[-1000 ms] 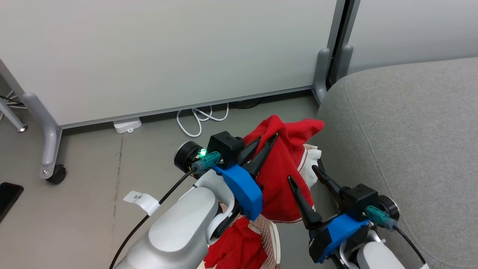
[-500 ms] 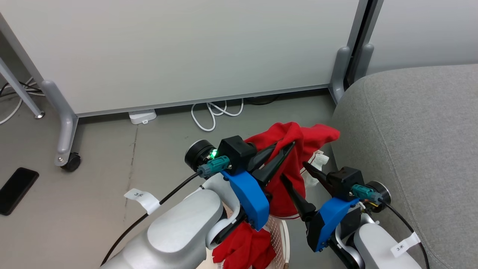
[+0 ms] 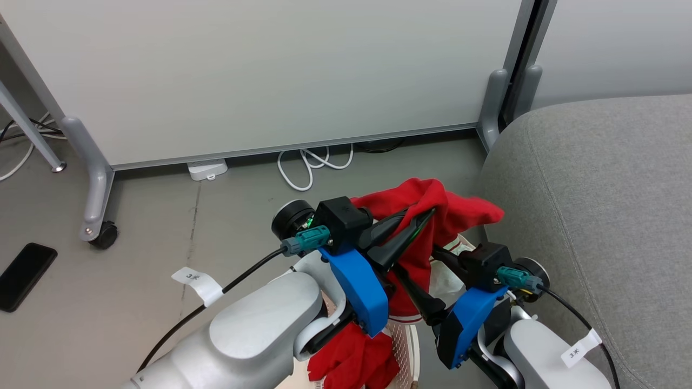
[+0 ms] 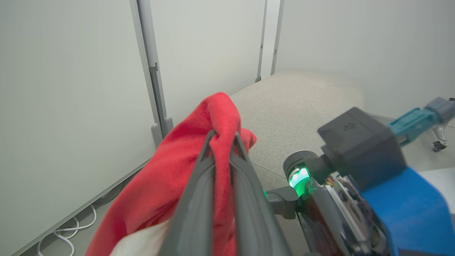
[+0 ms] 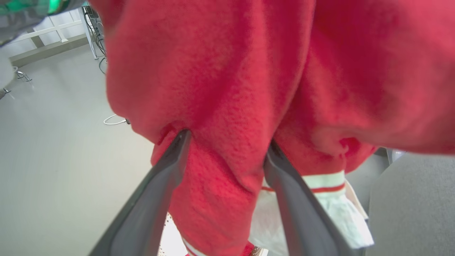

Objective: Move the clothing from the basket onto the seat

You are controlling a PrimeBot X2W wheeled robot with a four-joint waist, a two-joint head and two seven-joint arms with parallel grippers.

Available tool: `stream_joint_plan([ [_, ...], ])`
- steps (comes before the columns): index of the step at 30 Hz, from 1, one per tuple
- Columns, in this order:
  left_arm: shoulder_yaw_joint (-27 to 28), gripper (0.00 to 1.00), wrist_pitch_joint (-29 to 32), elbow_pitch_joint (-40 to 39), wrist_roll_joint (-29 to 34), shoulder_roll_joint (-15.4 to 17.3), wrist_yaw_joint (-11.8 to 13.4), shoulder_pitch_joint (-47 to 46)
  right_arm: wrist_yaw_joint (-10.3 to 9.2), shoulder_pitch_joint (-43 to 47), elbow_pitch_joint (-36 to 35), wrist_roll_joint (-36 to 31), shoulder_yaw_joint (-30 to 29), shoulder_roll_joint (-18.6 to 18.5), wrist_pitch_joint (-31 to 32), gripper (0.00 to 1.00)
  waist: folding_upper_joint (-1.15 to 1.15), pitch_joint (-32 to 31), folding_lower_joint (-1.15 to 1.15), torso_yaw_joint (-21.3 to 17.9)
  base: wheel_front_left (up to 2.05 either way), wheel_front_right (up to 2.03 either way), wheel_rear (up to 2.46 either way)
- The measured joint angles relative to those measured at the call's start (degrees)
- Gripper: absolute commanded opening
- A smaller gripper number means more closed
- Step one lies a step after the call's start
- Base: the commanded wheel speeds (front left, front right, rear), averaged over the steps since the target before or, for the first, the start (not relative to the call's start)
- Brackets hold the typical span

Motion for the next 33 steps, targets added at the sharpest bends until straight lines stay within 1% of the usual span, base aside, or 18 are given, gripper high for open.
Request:
stream_joint_plan([
  [2,-0.41,0.0,-0.4,0.34,-0.55,0.03,0.0,-0.37,0.0,-0.43,0.43,0.48,0.41,-0.03,-0.62,1.0,0.0,0.0,0.0,-0.11,0.0,0.0,0.0],
  [3,-0.56,0.0,-0.54,0.56,-0.87,0.04,0.0,-0.46,0.0,-0.49,0.68,0.55,0.42,0.0,-0.93,0.55,0.0,-0.03,0.0,-0.17,0.0,0.0,0.0],
  [4,-0.76,0.0,-0.63,0.79,-1.0,0.05,0.0,-0.51,0.0,-0.51,1.02,0.59,0.34,0.07,-1.4,0.2,0.0,-0.06,0.0,-0.24,0.0,0.0,0.0],
  [5,-0.98,0.0,-0.7,1.0,-1.29,0.04,0.0,-0.58,0.0,-0.6,1.31,0.75,0.31,0.16,-1.68,0.0,0.0,-0.11,0.0,-0.29,0.0,0.0,0.0],
  [19,-2.13,0.0,-2.07,4.0,-2.78,-0.27,0.0,-1.31,0.0,-1.03,4.21,0.38,-0.9,1.49,-3.36,0.0,0.0,-0.71,0.0,-0.73,0.0,0.0,0.0],
  [20,-2.12,0.03,-2.09,4.16,-2.78,-0.35,0.0,-1.31,0.0,-1.03,4.3,0.33,-1.03,1.56,-3.58,0.0,0.0,-0.71,0.0,-0.73,0.0,0.0,0.0],
  [22,-2.05,0.47,-2.14,4.58,-2.78,-0.52,0.0,-1.31,0.0,-1.03,4.44,0.24,-1.25,1.66,-3.64,0.0,0.0,-0.72,0.0,-0.71,0.0,0.0,0.0],
  [23,-1.91,0.9,-2.16,4.75,-2.76,-0.58,0.0,-1.31,0.0,-1.03,4.47,0.23,-1.36,1.69,-3.65,0.0,0.0,-0.72,0.0,-0.7,0.0,0.0,0.0],
  [24,-1.72,1.0,-2.25,4.93,-2.74,-0.63,0.01,-1.31,0.0,-1.03,4.48,0.15,-1.43,1.72,-3.66,0.0,0.0,-0.7,0.0,-0.7,0.0,0.0,0.0],
  [33,1.05,1.0,-2.77,5.82,-1.74,-0.32,0.88,0.23,0.0,-1.02,4.53,-0.75,-2.33,1.85,-4.08,0.0,0.0,-0.51,0.0,-0.81,0.0,0.0,0.0],
])
